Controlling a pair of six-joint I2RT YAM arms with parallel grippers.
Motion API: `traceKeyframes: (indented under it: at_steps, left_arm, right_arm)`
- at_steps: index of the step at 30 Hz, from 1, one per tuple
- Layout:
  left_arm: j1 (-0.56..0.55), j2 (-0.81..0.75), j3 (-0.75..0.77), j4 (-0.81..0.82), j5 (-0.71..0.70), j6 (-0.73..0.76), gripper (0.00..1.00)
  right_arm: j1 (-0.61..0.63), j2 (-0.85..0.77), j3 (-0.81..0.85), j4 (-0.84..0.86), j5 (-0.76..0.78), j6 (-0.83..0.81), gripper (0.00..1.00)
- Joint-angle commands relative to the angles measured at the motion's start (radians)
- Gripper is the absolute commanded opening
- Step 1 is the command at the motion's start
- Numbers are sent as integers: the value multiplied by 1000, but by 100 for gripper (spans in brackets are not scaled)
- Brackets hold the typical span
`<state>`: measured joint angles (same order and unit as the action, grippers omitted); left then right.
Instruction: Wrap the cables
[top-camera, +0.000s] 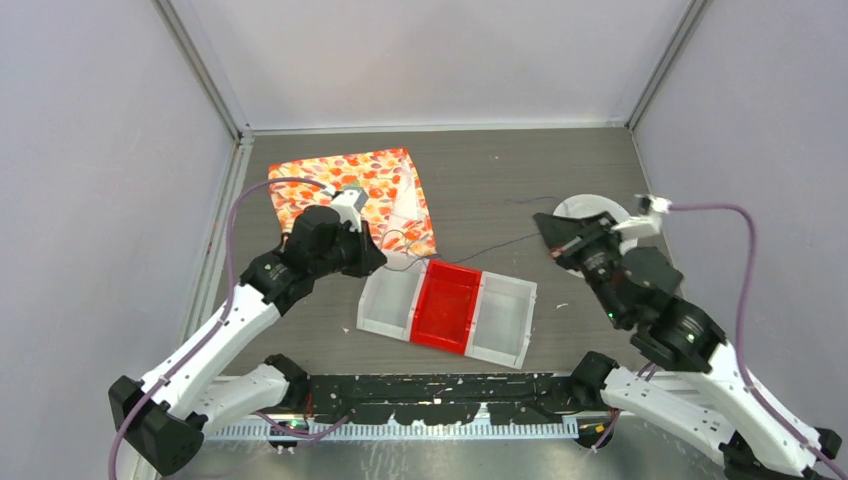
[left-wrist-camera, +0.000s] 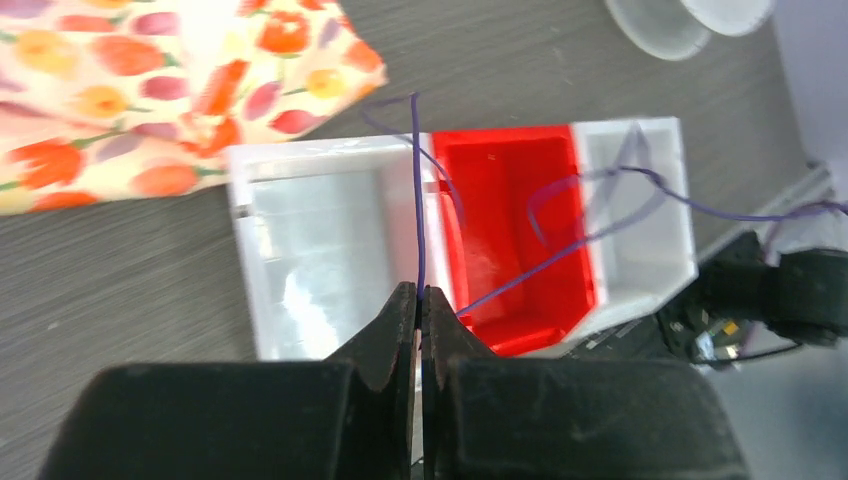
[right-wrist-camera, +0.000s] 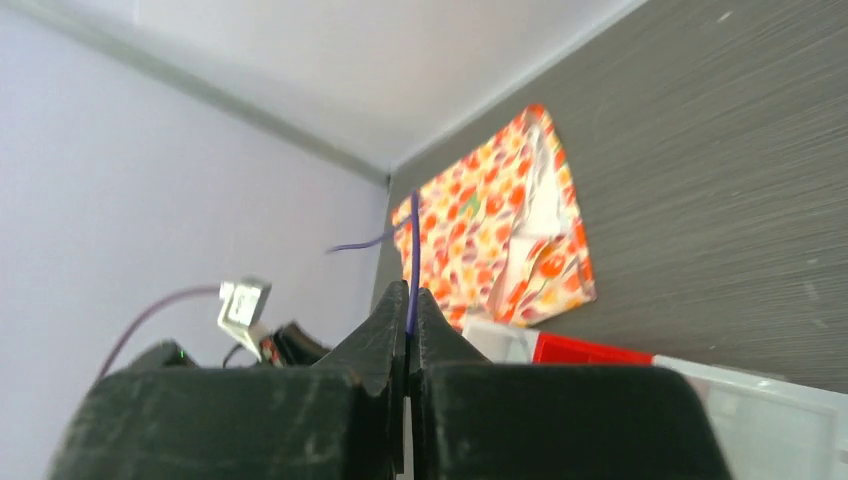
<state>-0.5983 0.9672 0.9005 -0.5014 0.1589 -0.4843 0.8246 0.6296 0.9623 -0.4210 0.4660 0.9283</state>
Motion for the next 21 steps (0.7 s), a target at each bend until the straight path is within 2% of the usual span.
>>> traceKeyframes:
  at_steps: [1,6,10,15,18,21]
  left_arm:
    - [46,-48,57,-105,-193,37,0]
    - [118,-73,170,-189,-367,76,0]
    - [140,-79,254,-213,-465,84,0]
    - [140,-113,260,-198,-454,81,0]
    - [140,-128,254,-216,-457,108,0]
    - [140,-141,265,-242,-350,147,0]
  right_arm:
    - [2,-105,24,-166,320,68,1]
    - [2,-150,114,-296,428,11,1]
    - [2,-147,181,-321,460,-69,1]
    - [2,-100,266,-329,443,-187,0]
    - [2,-75,312,-317,379,-257,0]
    - [1,-32,366,-347,314,-289,1]
